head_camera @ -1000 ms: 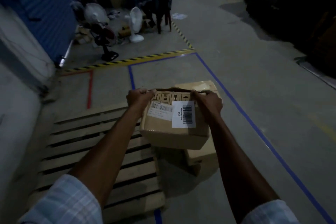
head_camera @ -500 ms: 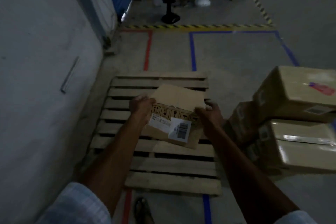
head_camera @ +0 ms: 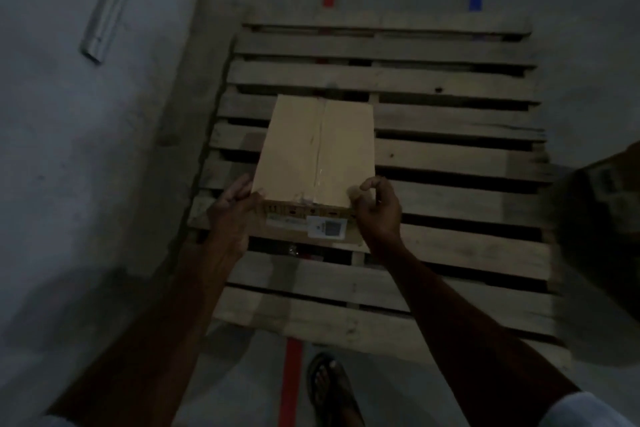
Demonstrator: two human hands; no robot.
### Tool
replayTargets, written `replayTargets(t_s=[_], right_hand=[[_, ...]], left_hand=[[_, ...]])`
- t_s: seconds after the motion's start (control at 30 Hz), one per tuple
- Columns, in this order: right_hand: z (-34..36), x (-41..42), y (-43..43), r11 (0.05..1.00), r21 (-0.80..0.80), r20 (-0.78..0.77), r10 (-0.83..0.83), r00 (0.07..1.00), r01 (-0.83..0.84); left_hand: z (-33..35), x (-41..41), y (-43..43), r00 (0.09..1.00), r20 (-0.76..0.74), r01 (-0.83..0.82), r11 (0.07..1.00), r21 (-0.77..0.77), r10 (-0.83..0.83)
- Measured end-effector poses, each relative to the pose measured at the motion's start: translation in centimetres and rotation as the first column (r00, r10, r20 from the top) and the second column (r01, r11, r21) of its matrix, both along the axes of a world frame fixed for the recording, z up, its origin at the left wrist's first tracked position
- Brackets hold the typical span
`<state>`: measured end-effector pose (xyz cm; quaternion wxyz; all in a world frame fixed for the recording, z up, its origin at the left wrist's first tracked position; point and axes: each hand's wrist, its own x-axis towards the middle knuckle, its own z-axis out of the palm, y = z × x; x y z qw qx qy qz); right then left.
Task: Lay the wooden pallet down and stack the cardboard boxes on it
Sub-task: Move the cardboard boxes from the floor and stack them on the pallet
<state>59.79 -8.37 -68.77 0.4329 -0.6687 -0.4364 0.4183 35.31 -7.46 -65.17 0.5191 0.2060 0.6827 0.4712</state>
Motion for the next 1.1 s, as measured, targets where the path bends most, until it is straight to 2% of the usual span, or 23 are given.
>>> replayTargets(t_s=[0.1, 0.2, 0.27, 0.37, 0.43, 0.6, 0.63, 0.67, 0.73, 0.77, 0.8, 0.83, 0.9, 1.03, 1.1], right_hand=[[-5.5, -3.5, -1.5, 0.991, 0.007, 0.006, 0.130, 0.991, -0.130], [-7.8, -5.6, -2.8, 0.994, -0.017, 0.015, 0.105, 0.994, -0.104], [-8.0, -5.9, -2.7, 0.994, -0.083, -0.016, 0.068, 0.998, -0.069], [-7.7, -5.8, -2.8, 0.983, -0.168, -0.095, 0.062, 0.994, -0.077], [-6.9, -6.0, -3.0, 0.976, -0.200, -0.105, 0.062, 0.993, -0.082], [-5.8, -6.1, -3.5, 0.953, -0.278, 0.148, 0.165, 0.975, -0.119], [-5.7, -6.2, -3.5, 0.950, -0.271, 0.244, 0.222, 0.944, -0.154], [-5.8, -6.3, -3.4, 0.940, -0.264, 0.375, 0.306, 0.875, -0.216], [-6.0, -6.6, -3.5, 0.890, -0.256, 0.622, 0.450, 0.641, -0.376], [-6.1, -6.7, -3.6, 0.852, -0.261, 0.671, 0.498, 0.550, -0.453], [-6.0, -6.9, -3.8, 0.819, -0.254, 0.683, 0.528, 0.505, -0.515], [-6.3, -7.0, -4.0, 0.795, -0.250, 0.669, 0.555, 0.494, -0.553], [-6.6, -6.9, -4.3, 0.760, -0.286, 0.633, 0.607, 0.481, -0.583], [-5.0, -6.7, -2.9, 0.654, -0.458, 0.593, 0.729, 0.340, -0.602], [-2.6, -6.1, -1.4, 0.622, -0.516, 0.553, 0.767, 0.325, -0.590]], left_hand=[[-6.3, -4.4, -1.7, 0.999, -0.009, -0.050, 0.999, -0.004, 0.049], [-10.8, -7.5, -2.9, 1.000, 0.004, -0.028, 0.999, -0.019, 0.028], [-11.5, -7.9, -2.6, 0.999, -0.029, -0.024, 1.000, -0.020, 0.024], [-11.2, -6.9, -1.4, 0.981, -0.188, 0.054, 0.998, -0.020, -0.057], [-10.3, -6.1, -1.2, 0.971, -0.228, 0.065, 0.997, -0.045, -0.074], [-9.0, -5.0, -2.4, 0.898, -0.412, 0.111, 0.985, -0.131, -0.156], [-8.9, -4.8, -2.5, 0.831, -0.509, 0.159, 0.973, -0.169, -0.224], [-8.9, -4.4, -2.7, 0.712, -0.633, 0.218, 0.952, -0.214, -0.305], [-9.4, -3.4, -3.4, 0.345, -0.828, 0.437, 0.856, -0.275, -0.442], [-9.8, -2.6, -3.8, 0.185, -0.862, 0.550, 0.776, -0.308, -0.473], [-10.1, -1.9, -4.1, 0.098, -0.864, 0.611, 0.715, -0.340, -0.494], [-10.6, -1.4, -4.4, 0.077, -0.848, 0.625, 0.688, -0.368, -0.524], [-10.9, -0.7, -4.4, 0.092, -0.814, 0.600, 0.685, -0.414, -0.574], [-10.1, -0.8, -4.2, 0.040, -0.758, 0.567, 0.640, -0.519, -0.651], [-8.4, 0.1, -3.2, 0.030, -0.702, 0.538, 0.604, -0.589, -0.711]])
